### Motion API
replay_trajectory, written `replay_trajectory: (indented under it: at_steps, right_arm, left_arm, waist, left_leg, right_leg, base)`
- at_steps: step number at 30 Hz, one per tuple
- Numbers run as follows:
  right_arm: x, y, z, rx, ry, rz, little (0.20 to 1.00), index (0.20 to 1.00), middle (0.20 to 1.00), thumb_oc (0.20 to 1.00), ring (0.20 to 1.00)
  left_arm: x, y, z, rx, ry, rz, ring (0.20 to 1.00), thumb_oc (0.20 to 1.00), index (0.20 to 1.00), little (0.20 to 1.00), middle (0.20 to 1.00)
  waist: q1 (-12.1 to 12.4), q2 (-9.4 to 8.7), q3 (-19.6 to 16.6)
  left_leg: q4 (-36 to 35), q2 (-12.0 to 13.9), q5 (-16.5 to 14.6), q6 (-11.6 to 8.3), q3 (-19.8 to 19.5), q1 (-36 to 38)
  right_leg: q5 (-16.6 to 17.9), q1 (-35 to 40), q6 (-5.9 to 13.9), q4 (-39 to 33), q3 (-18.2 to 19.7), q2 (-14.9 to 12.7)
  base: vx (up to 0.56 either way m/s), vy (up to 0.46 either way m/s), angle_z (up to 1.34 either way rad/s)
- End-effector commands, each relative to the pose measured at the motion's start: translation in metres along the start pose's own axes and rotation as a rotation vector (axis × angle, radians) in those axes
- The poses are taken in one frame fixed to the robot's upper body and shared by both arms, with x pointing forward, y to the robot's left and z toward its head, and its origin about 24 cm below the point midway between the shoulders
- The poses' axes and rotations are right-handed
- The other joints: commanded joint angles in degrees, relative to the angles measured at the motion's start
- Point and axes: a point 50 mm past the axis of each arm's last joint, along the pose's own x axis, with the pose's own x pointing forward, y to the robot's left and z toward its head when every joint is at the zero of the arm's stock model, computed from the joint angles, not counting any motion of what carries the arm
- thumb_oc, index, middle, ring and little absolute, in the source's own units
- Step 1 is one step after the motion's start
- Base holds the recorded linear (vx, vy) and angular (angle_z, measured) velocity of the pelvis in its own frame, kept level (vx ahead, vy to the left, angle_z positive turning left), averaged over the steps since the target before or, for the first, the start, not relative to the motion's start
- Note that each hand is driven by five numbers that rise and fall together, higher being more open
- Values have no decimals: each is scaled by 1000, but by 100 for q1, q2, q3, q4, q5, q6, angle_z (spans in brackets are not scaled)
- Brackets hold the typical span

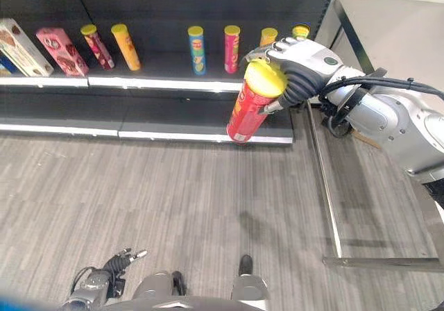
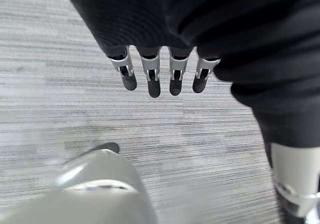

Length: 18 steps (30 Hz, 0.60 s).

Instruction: Put the goods on the table back onto the shelves and tidy them up.

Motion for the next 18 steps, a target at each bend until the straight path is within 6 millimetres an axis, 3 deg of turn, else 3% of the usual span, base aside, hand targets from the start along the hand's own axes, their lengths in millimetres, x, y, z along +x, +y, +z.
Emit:
replay_trajectory:
  at_steps: [1, 4, 5, 6, 8, 10, 12, 14, 16, 18]
  right_arm:
    - [0, 1, 7, 30, -34, -31, 200, 200, 200, 200, 200]
    - [-3, 2, 5, 41, -29, -21, 200, 200, 200, 200, 200]
    - [-8, 4, 1, 44, -1, -16, 200, 200, 200, 200, 200]
    - [-9, 4, 1, 44, 0, -16, 200, 200, 200, 200, 200]
    - [-16, 8, -6, 50, 42, -18, 200, 200, 200, 200, 200]
    - [-20, 9, -6, 55, 51, -19, 200, 200, 200, 200, 200]
    - [-23, 13, -7, 54, 59, -25, 200, 200, 200, 200, 200]
    - [-26, 22, -10, 73, 97, -28, 200, 200, 200, 200, 200]
    - [-19, 29, -10, 83, 94, -39, 200, 200, 200, 200, 200]
    - [-12, 32, -5, 99, 64, -50, 200, 200, 200, 200, 200]
  left_arm:
    - [1, 8, 9, -2, -41, 43, 1000, 1000, 1000, 1000, 1000]
    - [0, 10, 7, -43, -38, 65, 1000, 1000, 1000, 1000, 1000]
    - [0, 11, 5, -56, -34, 74, 1000, 1000, 1000, 1000, 1000]
    - [0, 11, 5, -55, -34, 74, 1000, 1000, 1000, 1000, 1000]
    - [-2, 13, 0, -43, -25, 75, 1000, 1000, 1000, 1000, 1000]
    - [-3, 14, -3, -30, -19, 72, 1000, 1000, 1000, 1000, 1000]
    - [-4, 13, -13, -9, 19, 63, 1000, 1000, 1000, 1000, 1000]
    - [-3, 15, -9, 46, 20, 54, 1000, 1000, 1000, 1000, 1000]
    - [-3, 25, -3, 96, 14, 64, 1000, 1000, 1000, 1000, 1000]
    - [-4, 36, -3, 118, 20, 93, 1000, 1000, 1000, 1000, 1000]
  waist:
    - [115, 10, -297]
    - [123, 77, -253]
    - [93, 123, -263]
    - [100, 120, -263]
    - [95, 178, -353]
    - [130, 199, -401]
    - [179, 322, -563]
    - [166, 234, -583]
    - [204, 122, -543]
    - [269, 129, -533]
  left_leg:
    - [-1523, 654, 540, 100, -298, 205]
    - [-2220, 1239, 1271, -113, -710, 6]
    - [-2459, 1552, 1540, -264, -664, -165]
    - [-2459, 1552, 1540, -264, -662, -163]
    - [-2462, 1836, 1749, -426, -649, -398]
    - [-2436, 1861, 1800, -462, -706, -411]
    - [-2294, 1714, 1481, -517, -742, -368]
    - [-1811, 1395, 1205, -456, -710, -522]
    - [-1641, 1090, 882, -193, -373, -469]
    - [-1765, 897, 767, -2, 11, -278]
  right_leg:
    - [-306, -316, 420, 170, -254, 138]
    - [-527, -253, 527, 288, 9, -18]
    - [-673, -137, 634, 395, 116, -208]
    - [-674, -138, 634, 397, 118, -209]
    - [-836, 133, 803, 451, 258, -466]
    - [-900, 262, 862, 472, 346, -544]
    - [-856, 584, 1071, 459, 379, -878]
    - [-310, 567, 1171, 601, 360, -1235]
    - [530, 190, 1065, 954, 435, -1588]
    - [1054, -69, 958, 1140, -24, -1783]
  base:
    - [230, 219, -21]
    - [296, 314, -25]
    - [301, 332, -36]
    - [486, 501, -32]
    - [489, 457, -11]
    - [456, 416, -34]
    - [646, 660, -35]
    - [403, 506, -13]
    - [250, 473, -20]
    - [173, 469, -58]
